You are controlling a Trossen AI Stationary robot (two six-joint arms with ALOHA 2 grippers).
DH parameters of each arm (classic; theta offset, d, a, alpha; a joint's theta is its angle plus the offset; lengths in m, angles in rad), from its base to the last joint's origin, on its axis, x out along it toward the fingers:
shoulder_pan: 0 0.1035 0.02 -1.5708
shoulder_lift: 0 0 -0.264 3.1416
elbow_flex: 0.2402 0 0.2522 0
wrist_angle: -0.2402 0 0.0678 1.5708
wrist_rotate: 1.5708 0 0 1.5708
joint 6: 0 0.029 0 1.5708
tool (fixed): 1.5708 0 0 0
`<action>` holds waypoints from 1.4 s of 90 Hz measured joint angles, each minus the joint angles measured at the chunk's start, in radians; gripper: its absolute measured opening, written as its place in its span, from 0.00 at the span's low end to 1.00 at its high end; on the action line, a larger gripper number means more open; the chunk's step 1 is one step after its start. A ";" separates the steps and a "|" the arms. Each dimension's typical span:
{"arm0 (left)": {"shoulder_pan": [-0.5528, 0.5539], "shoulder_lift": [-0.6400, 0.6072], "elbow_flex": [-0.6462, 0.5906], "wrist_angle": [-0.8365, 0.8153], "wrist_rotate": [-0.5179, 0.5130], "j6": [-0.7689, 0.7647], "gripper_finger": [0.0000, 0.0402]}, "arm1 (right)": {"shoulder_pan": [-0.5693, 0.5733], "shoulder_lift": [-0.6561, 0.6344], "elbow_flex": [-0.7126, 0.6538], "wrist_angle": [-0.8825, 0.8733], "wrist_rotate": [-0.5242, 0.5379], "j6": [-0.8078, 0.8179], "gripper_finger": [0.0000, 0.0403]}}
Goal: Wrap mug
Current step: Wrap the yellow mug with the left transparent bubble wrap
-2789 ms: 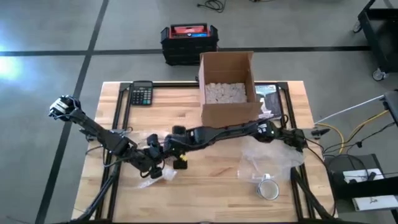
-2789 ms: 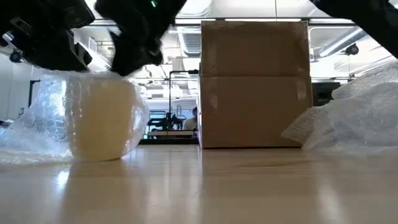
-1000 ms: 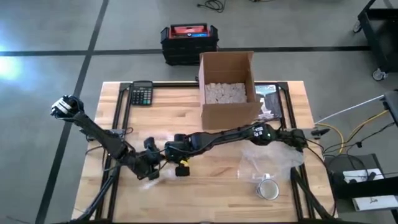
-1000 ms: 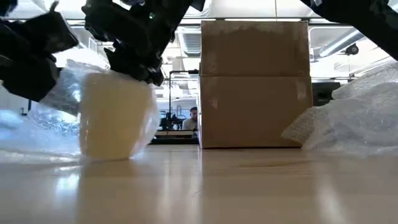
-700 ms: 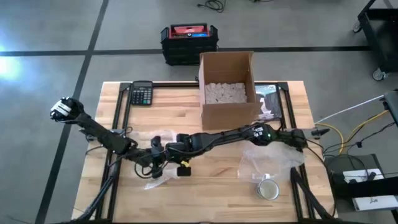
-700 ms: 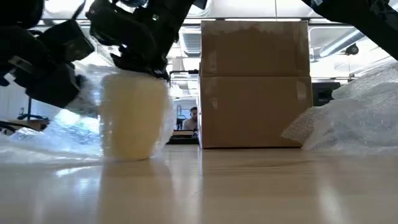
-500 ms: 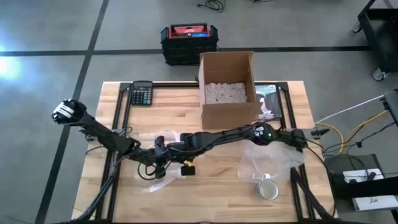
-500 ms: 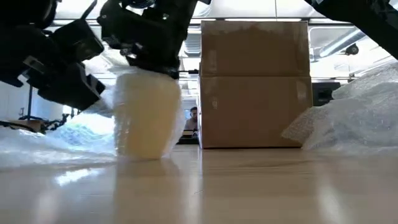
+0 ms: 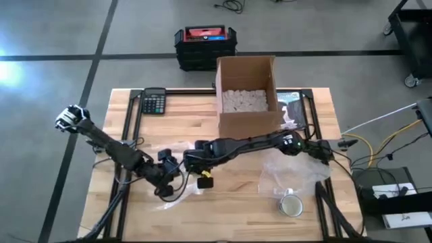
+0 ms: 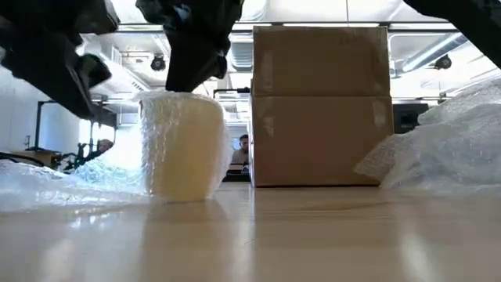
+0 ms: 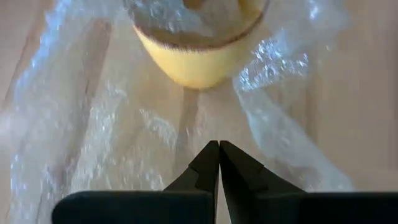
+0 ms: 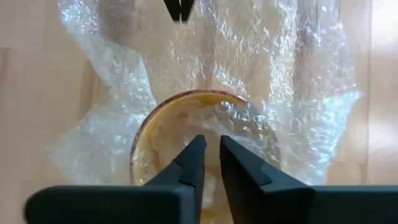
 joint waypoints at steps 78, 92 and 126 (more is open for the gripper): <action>-0.050 -0.029 -0.065 0.019 0.004 -0.091 0.00 | 0.001 -0.018 -0.002 -0.013 0.006 0.026 0.08; -0.052 -0.040 -0.039 -0.046 0.034 -0.110 0.00 | 0.012 -0.080 -0.003 -0.173 0.006 0.069 0.13; -0.086 -0.055 -0.147 -0.116 0.225 -0.325 0.14 | 0.071 -0.128 -0.189 -0.366 0.133 0.146 0.38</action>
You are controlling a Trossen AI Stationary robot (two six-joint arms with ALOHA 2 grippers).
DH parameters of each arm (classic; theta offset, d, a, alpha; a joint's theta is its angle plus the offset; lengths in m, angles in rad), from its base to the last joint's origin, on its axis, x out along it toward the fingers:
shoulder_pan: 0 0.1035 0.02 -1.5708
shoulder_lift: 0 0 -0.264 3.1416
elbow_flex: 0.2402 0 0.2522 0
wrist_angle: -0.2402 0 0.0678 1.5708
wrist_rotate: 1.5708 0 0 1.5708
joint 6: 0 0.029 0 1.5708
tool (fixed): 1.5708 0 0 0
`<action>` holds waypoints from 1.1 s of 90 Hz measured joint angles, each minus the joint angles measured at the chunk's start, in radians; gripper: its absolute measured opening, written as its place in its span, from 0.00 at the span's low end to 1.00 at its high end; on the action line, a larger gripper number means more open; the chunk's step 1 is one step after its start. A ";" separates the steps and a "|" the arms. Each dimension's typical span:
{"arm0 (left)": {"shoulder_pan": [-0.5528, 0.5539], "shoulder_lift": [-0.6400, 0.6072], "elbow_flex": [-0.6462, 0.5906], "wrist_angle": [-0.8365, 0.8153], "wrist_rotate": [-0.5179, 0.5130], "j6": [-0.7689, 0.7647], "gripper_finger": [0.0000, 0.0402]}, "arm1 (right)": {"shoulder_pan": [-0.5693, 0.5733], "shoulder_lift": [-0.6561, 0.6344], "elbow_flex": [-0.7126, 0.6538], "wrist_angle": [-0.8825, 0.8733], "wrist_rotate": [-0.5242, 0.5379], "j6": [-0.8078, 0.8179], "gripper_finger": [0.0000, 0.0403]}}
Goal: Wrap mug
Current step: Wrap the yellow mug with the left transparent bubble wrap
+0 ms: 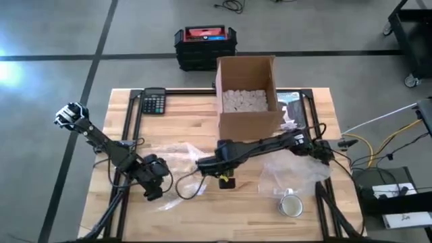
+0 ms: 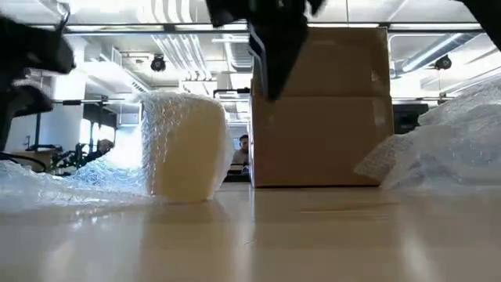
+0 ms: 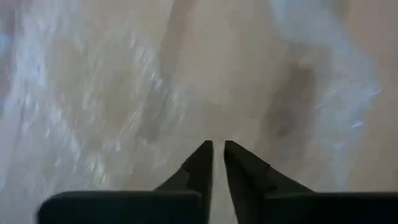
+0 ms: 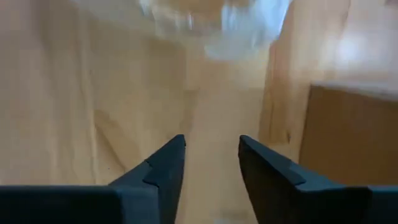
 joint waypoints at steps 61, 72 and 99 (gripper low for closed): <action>-0.020 -0.013 -0.144 0.185 -0.065 0.017 0.03 | -0.015 -0.283 -0.768 1.035 0.069 -0.082 0.40; -0.020 -0.023 -0.043 0.149 -0.124 0.025 0.01 | -0.014 -0.278 -0.801 1.107 0.069 -0.156 0.37; 0.006 -0.015 0.142 0.158 -0.535 0.260 0.00 | -0.021 -0.268 -0.805 1.196 0.068 -0.196 0.30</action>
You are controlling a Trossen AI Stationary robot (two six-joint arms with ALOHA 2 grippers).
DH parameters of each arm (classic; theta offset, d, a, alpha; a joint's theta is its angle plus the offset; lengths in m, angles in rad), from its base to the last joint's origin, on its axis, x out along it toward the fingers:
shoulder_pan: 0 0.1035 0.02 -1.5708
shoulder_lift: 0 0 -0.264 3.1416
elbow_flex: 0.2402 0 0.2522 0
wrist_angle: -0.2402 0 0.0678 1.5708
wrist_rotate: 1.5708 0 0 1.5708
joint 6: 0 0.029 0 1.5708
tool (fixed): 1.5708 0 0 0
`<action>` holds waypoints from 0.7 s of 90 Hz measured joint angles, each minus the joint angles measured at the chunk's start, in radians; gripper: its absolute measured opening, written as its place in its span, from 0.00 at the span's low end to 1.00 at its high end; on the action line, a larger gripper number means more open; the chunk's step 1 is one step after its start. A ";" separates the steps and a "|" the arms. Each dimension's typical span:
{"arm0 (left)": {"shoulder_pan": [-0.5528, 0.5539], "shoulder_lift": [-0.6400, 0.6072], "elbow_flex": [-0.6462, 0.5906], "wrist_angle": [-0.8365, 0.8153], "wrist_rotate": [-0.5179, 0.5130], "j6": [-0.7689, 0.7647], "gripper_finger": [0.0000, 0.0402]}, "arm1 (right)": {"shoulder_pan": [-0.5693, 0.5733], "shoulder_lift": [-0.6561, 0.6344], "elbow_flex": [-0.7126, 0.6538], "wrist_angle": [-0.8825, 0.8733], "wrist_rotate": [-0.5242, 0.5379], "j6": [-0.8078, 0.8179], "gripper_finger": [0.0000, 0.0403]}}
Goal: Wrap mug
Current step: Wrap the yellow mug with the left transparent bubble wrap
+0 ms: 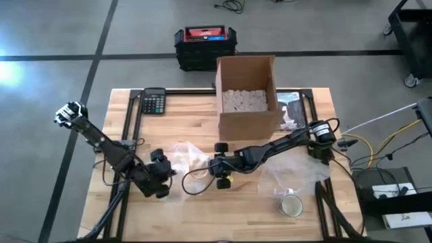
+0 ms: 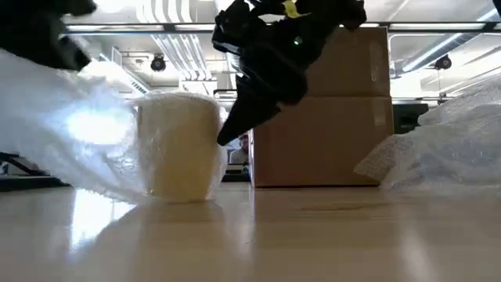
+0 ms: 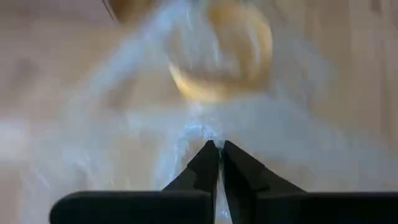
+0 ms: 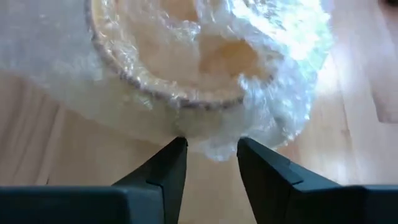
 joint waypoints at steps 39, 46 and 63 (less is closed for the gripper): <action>0.248 0.123 -0.036 0.484 0.185 0.394 0.00 | 0.000 0.000 -0.001 -0.021 -0.001 0.002 0.19; 0.268 0.158 -0.037 0.488 0.207 0.398 0.00 | 0.000 -0.010 0.007 -0.080 -0.001 -0.004 0.17; 0.285 0.225 -0.030 0.497 0.210 0.401 0.00 | 0.000 -0.072 0.077 -0.256 -0.001 -0.021 0.13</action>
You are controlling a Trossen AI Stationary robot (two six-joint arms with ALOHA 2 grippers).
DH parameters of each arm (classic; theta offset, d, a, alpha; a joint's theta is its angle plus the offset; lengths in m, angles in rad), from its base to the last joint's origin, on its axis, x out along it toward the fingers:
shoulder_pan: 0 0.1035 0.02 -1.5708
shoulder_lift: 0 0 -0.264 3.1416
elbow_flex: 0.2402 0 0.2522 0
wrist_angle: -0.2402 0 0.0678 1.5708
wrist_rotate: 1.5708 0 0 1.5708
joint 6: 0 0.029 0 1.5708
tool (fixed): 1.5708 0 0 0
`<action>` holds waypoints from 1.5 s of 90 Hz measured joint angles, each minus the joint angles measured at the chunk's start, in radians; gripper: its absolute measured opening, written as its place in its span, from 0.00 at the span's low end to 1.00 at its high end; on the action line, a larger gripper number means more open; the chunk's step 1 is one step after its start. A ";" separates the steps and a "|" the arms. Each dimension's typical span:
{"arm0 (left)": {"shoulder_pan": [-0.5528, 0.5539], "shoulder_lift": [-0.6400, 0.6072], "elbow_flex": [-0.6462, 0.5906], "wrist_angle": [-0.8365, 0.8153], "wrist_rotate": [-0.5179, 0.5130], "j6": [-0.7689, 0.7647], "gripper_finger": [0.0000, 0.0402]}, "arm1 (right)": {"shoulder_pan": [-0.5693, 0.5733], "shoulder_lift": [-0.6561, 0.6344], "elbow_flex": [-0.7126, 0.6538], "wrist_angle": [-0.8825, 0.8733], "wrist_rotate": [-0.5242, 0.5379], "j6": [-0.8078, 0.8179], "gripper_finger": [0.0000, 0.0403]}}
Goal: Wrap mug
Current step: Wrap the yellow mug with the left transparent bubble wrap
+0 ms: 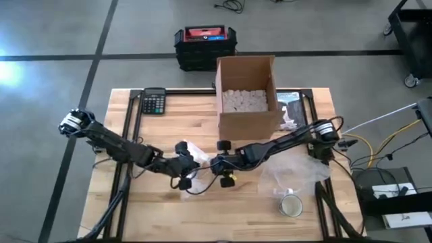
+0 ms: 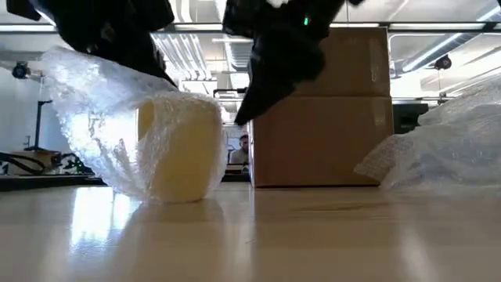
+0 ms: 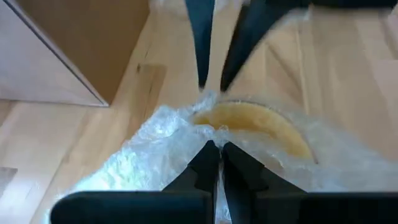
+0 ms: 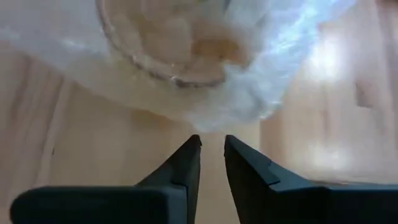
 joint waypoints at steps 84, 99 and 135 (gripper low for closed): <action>-0.004 -0.035 0.239 -0.435 0.022 -0.037 0.00 | -0.015 0.113 0.017 0.312 -0.131 -0.043 0.00; -0.043 -0.049 0.285 -0.585 0.018 -0.104 0.00 | -0.015 0.113 0.017 0.310 -0.131 -0.046 0.00; -0.021 -0.026 0.186 -0.276 -0.072 0.032 0.20 | -0.015 0.098 0.044 0.260 -0.128 -0.079 0.00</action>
